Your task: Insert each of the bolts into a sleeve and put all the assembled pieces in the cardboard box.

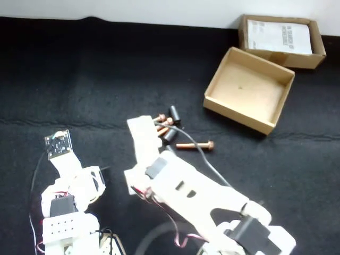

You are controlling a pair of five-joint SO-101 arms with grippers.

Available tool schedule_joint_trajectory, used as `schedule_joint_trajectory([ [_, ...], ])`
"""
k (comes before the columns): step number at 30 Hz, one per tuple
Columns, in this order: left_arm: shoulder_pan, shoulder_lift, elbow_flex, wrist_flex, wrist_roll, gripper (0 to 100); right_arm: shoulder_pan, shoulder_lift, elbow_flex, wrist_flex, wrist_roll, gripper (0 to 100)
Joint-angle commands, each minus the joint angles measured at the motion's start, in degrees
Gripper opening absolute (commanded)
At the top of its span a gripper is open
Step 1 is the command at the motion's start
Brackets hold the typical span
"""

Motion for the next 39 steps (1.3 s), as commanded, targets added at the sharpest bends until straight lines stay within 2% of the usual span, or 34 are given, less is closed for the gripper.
schedule_joint_trajectory([
  [1,-1.0,-0.5,-0.2,-0.6,0.4,29,1.9,5.6,-6.7,0.5,-5.5,27.1],
  [7,-1.0,-0.5,-0.1,-0.5,0.4,29,4.2,12.8,-10.7,0.7,-9.5,27.1],
  [16,-1.0,-0.5,-0.1,-0.5,0.4,29,4.1,12.7,-10.9,5.1,-9.8,27.1],
  [26,-1.0,-0.5,-0.1,-0.5,0.4,29,4.3,11.9,-11.8,5.3,-9.5,26.8],
  [28,-1.0,-0.5,-0.1,-0.5,0.4,29,4.4,10.2,-12.9,5.7,-9.3,23.4],
  [35,-1.0,-0.5,-0.1,-0.5,0.4,29,5.3,7.3,-14.5,5.8,-5.3,1.9],
  [39,-1.0,-0.5,-0.1,-0.5,0.4,29,8.0,7.3,-14.2,5.8,-5.3,0.9],
])
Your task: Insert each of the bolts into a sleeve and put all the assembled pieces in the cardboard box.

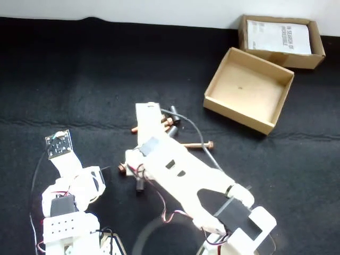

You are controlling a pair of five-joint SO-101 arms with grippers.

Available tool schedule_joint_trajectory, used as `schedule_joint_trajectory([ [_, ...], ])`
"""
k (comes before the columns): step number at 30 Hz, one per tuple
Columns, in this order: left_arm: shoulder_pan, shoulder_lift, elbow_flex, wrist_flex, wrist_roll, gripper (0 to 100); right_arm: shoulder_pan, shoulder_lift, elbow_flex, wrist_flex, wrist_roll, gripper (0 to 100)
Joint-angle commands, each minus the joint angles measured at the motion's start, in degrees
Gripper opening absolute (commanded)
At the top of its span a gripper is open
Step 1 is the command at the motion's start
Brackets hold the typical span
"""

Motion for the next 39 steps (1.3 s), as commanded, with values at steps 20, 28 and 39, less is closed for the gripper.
schedule_joint_trajectory([
  [20,-1.0,-0.5,-0.1,-0.5,0.4,29,-1.7,-2.2,-2.3,-4.1,0.4,18.7],
  [28,-1.0,-0.5,-0.1,-0.5,0.4,29,-1.5,6.4,-7.9,-4.5,0.3,18.7],
  [39,-1.0,-0.5,-0.1,-0.5,0.4,29,-1.6,13.8,-13.9,-4.5,0.3,18.7],
])
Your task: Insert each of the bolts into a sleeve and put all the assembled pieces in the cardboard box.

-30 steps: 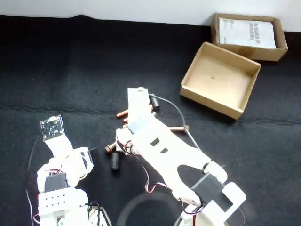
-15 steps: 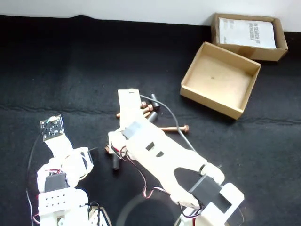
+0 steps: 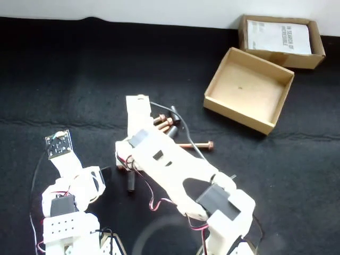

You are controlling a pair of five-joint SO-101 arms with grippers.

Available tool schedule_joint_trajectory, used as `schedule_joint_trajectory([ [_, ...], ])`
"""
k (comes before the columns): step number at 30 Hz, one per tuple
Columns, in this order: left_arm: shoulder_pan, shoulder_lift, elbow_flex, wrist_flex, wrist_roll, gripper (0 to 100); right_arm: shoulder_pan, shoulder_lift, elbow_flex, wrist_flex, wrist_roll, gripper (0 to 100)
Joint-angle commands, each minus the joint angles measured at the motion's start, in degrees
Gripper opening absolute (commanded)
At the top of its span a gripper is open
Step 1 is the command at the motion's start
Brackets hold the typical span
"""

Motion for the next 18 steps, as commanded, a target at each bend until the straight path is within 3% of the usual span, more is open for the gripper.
schedule_joint_trajectory([
  [1,-1.0,-0.5,-0.1,-0.5,0.4,29,-0.4,0.6,-1.7,-0.4,0.1,18.7],
  [4,-1.0,-0.5,-0.1,-0.5,0.4,29,-0.6,0.5,-1.7,0.0,0.1,16.7],
  [9,-1.0,-0.5,-0.1,-0.5,0.4,29,-0.6,0.3,-1.8,5.9,0.4,4.1],
  [15,-1.0,-0.5,-0.1,-0.5,0.4,29,-1.5,0.5,-5.7,16.2,0.6,5.3],
  [18,-1.0,-0.5,-0.1,-0.5,0.4,29,-1.6,0.5,-9.4,18.0,1.4,14.1],
])
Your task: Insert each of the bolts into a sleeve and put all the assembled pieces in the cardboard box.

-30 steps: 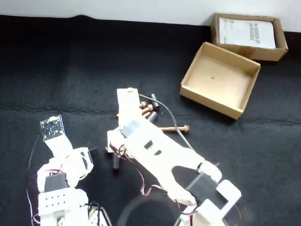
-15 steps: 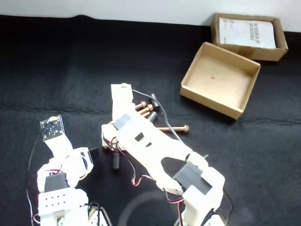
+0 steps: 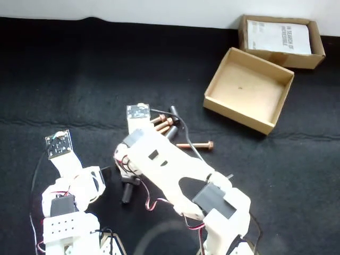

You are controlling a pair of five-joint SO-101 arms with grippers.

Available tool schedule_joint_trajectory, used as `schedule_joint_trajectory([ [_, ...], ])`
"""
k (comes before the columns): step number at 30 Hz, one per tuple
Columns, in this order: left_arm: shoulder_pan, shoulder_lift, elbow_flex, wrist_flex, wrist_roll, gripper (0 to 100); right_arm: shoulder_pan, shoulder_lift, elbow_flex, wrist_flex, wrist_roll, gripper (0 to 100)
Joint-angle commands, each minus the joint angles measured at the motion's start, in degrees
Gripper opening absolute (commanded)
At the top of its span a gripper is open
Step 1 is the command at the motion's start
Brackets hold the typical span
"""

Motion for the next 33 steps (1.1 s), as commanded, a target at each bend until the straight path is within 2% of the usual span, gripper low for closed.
schedule_joint_trajectory([
  [1,-1.0,-0.5,-0.1,-0.5,0.4,29,-0.4,-0.2,-6.0,2.8,2.9,18.2],
  [4,-1.0,-0.5,-0.1,-0.5,0.4,29,-0.5,-0.2,-10.5,7.3,7.2,26.7],
  [12,-1.0,-0.5,-0.1,-0.5,0.4,29,-5.5,-0.1,-21.3,33.9,9.5,27.0],
  [14,-1.0,-0.5,-0.1,-0.5,0.4,29,-6.3,-0.5,-20.4,34.2,16.9,27.0],
  [18,-1.1,-0.5,-0.1,-0.5,0.4,29,-6.4,0.2,-19.0,34.0,38.9,27.0],
  [21,-2.7,-0.5,-0.5,-0.5,0.4,29,-6.4,2.4,-19.0,33.6,48.4,27.0],
  [24,-8.7,-0.5,-2.0,-1.0,0.5,29,-4.9,5.0,-18.9,28.7,53.7,27.0],
  [26,-10.2,-0.5,-4.4,-1.1,3.9,30,-3.2,6.2,-18.9,25.3,54.8,27.0],
  [28,-7.2,0.0,-8.0,-0.5,7.6,30,-1.7,6.7,-18.8,23.3,53.5,27.0],
  [33,6.9,3.6,-13.1,0.8,16.3,30,0.7,6.8,-18.8,20.9,52.8,27.0],
])
